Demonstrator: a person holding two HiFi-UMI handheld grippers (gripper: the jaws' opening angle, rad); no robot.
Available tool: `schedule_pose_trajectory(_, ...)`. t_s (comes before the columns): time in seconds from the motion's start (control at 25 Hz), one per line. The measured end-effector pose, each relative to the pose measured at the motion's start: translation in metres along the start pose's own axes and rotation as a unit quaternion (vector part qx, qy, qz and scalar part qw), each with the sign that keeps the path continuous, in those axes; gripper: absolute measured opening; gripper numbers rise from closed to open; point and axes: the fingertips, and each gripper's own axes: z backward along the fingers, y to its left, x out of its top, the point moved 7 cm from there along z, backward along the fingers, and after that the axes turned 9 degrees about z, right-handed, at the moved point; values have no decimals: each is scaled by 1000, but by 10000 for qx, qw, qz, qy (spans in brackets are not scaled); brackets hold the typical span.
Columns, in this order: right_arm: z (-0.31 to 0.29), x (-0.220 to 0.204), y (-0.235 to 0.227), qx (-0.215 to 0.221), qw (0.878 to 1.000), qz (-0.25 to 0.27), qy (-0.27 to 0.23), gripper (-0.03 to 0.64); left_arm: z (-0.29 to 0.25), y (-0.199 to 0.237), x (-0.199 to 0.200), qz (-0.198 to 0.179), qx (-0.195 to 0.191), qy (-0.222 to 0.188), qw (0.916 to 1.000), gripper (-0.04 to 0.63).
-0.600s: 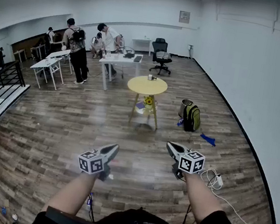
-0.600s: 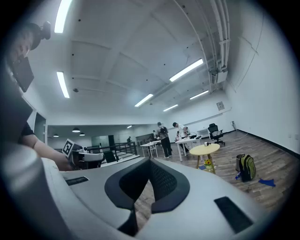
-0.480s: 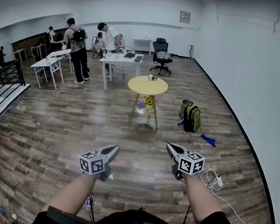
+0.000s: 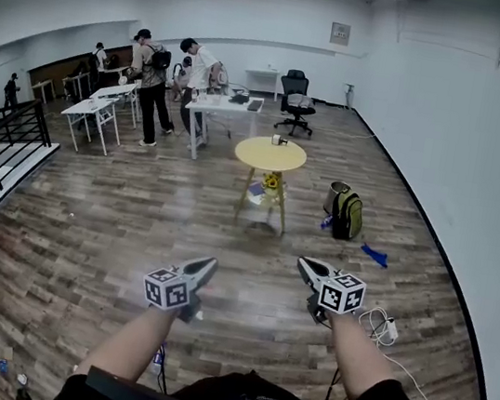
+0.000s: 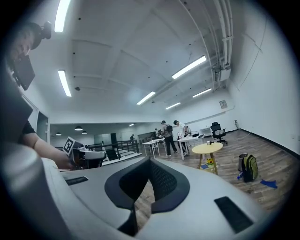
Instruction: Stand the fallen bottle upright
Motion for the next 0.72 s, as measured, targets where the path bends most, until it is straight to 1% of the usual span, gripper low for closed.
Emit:
schedule_pose_trajectory(0.28,4,-5,-8,-92,9999,-104,-40,18,-5,-2,-6,1,3,2,10000,3)
schedule_pose_trajectory(0.52,7,-1,-11,-122,9999,-83,-38,18,-12,-4,-2,2,-50,19,10000,3)
schedule_pose_trajectory(0.72,12,-5,-19,-149,9998,-116,-33,18,-20,-5,-5,-7,-43,65,10000,3)
